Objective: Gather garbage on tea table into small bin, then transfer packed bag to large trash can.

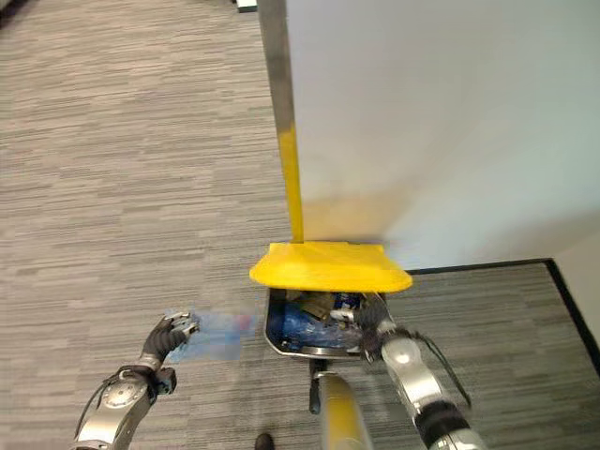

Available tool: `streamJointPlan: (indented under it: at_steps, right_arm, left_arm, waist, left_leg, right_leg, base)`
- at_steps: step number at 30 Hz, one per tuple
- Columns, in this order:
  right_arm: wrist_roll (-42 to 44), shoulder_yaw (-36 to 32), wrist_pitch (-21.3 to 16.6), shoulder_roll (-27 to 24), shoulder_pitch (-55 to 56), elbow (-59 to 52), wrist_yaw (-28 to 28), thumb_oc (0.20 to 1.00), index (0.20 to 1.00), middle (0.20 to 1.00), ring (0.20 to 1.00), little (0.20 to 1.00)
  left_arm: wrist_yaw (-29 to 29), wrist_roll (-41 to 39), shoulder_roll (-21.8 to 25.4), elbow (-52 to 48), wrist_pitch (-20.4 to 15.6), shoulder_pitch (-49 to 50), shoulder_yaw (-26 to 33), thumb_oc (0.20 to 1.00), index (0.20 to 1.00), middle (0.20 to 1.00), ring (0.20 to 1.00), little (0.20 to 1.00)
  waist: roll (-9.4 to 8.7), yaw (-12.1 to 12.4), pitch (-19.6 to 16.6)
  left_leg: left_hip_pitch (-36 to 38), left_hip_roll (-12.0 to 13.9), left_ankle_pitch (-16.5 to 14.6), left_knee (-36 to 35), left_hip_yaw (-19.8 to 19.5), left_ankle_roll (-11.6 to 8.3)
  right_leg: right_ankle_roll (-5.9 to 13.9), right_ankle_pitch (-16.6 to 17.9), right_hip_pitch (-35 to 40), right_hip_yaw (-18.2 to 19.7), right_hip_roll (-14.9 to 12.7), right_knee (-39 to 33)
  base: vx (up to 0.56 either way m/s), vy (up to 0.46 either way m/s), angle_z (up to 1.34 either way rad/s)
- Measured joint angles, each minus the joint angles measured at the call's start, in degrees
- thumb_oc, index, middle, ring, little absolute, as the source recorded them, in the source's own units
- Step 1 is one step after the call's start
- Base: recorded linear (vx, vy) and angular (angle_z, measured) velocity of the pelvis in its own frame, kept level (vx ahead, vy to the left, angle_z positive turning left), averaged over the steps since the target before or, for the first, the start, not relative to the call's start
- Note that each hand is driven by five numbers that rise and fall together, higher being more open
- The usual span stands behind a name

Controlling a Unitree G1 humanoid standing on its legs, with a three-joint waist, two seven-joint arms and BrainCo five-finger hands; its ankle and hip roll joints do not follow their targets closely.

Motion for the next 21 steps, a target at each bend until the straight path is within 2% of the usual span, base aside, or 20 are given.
streamJointPlan:
  at_steps: [2, 4, 5, 6, 7, 9, 11, 18, 21]
  right_arm:
    - [0.0, 4.6, 0.4, -2.4, -10.8, 0.5, -0.3, 1.0, 1.0, 1.0, 1.0, 1.0]
    - [0.0, 7.6, 0.4, -3.1, -18.8, 3.3, -0.3, 1.0, 1.0, 1.0, 1.0, 1.0]
    - [0.1, 12.2, 0.4, -5.6, -26.1, 8.3, -0.1, 1.0, 1.0, 1.0, 1.0, 1.0]
    - [0.1, 12.7, 0.4, -7.2, -27.7, 10.0, 0.0, 1.0, 1.0, 1.0, 1.0, 1.0]
    - [0.1, 12.2, 0.4, -8.1, -27.6, 11.5, -0.1, 1.0, 1.0, 1.0, 1.0, 1.0]
    - [1.1, 10.2, 0.5, -8.8, -25.0, 12.4, -0.2, 1.0, 1.0, 1.0, 1.0, 1.0]
    - [1.2, 8.4, 0.4, -8.9, -23.0, 12.4, -0.3, 1.0, 1.0, 1.0, 1.0, 1.0]
    - [1.2, 8.4, 0.4, -9.1, -21.7, 12.3, -0.8, 1.0, 1.0, 1.0, 1.0, 1.0]
    - [1.1, 8.8, 0.4, -9.1, -22.0, 12.3, -0.8, 1.0, 1.0, 1.0, 1.0, 1.0]
  left_arm:
    - [0.1, -0.2, 0.4, 0.0, -0.1, -4.6, -4.3, 0.2, 0.2, 0.2, 0.2, 0.2]
    - [0.1, -0.5, 0.7, -0.7, -0.5, -9.3, -6.5, 0.2, 0.2, 0.2, 0.2, 0.2]
    - [0.1, -1.9, 3.0, -2.5, -0.6, -15.2, -10.6, 0.2, 0.2, 0.2, 0.2, 0.2]
    - [-0.1, -2.0, 3.8, -5.0, -0.8, -17.5, -12.4, 0.2, 0.2, 0.2, 0.2, 0.2]
    - [-0.3, -2.1, 3.9, -7.7, -1.2, -18.3, -13.2, 0.2, 0.2, 0.2, 0.2, 0.2]
    - [-2.0, -2.0, 5.0, -12.2, -1.4, -18.9, -17.6, 0.2, 0.2, 0.2, 0.2, 0.2]
    - [-3.5, -2.5, 3.9, -13.0, -1.6, -18.9, -19.5, 0.2, 0.2, 0.2, 0.2, 0.2]
    - [-5.8, -3.1, 1.6, -14.3, -1.8, -25.7, -21.8, 0.2, 0.2, 0.2, 0.2, 0.2]
    - [-5.3, -3.0, 1.5, -14.3, -2.0, -31.4, -22.2, 0.2, 0.2, 0.2, 0.2, 0.2]
  waist:
    - [0.53, 0.5, 0.7]
    - [0.11, 1.8, 2.2]
    - [-1.44, 2.0, 4.2]
    - [-2.3, 2.4, 4.8]
    - [-2.98, 2.8, 5.2]
    - [-3.14, 2.2, 5.3]
    - [-3.22, -0.1, 5.4]
    - [-3.46, -3.7, 5.5]
    - [-3.45, -3.6, 5.5]
  left_leg:
    - [-1.6, 0.2, 0.3, 0.1, -0.6, -0.46]
    - [-1.8, 0.1, 0.4, 0.4, -0.7, -0.55]
    - [-3.0, -0.5, 0.4, 1.6, -1.6, -0.58]
    - [-3.8, -0.5, 0.5, 2.0, -2.1, -0.71]
    - [-3.9, -0.4, 0.5, 2.0, -2.2, -0.75]
    - [-3.8, -0.5, 0.4, 1.8, -2.1, -0.6]
    - [-2.9, -0.8, 0.0, 1.8, -1.8, -0.21]
    - [-0.1, -2.1, -0.1, 0.6, 0.3, 0.2]
    - [0.6, -2.1, -0.1, 0.1, 1.2, 0.34]
  right_leg:
    - [-1.4, 0.9, -1.0, -1.1, -0.4, 0.2]
    - [-1.72, 1.0, -1.0, -1.3, -0.6, 0.4]
    - [-1.83, 1.2, -1.2, -1.4, -1.3, 0.1]
    - [-1.74, 1.2, -1.3, -1.5, -1.4, -0.5]
    - [-1.84, 1.2, -1.4, -1.6, -1.4, -0.5]
    - [-2.08, 1.4, -1.4, -1.6, -1.4, -0.5]
    - [-2.38, 1.7, -0.7, -1.4, -1.6, -0.6]
    - [-2.95, 2.1, 0.6, 0.7, -1.4, -0.8]
    - [-2.81, 2.2, 0.6, 1.4, -0.9, -0.8]
  base:
    - [-0.04, -0.032, 0.25]
    - [-0.06, -0.053, 0.14]
    - [-0.04, -0.041, 0.26]
    - [-0.03, -0.029, 0.28]
    - [-0.03, -0.011, 0.16]
    - [-0.03, 0.013, -0.07]
    - [-0.03, 0.03, -0.14]
    - [-0.01, 0.028, -0.16]
    - [0.01, 0.012, -0.15]
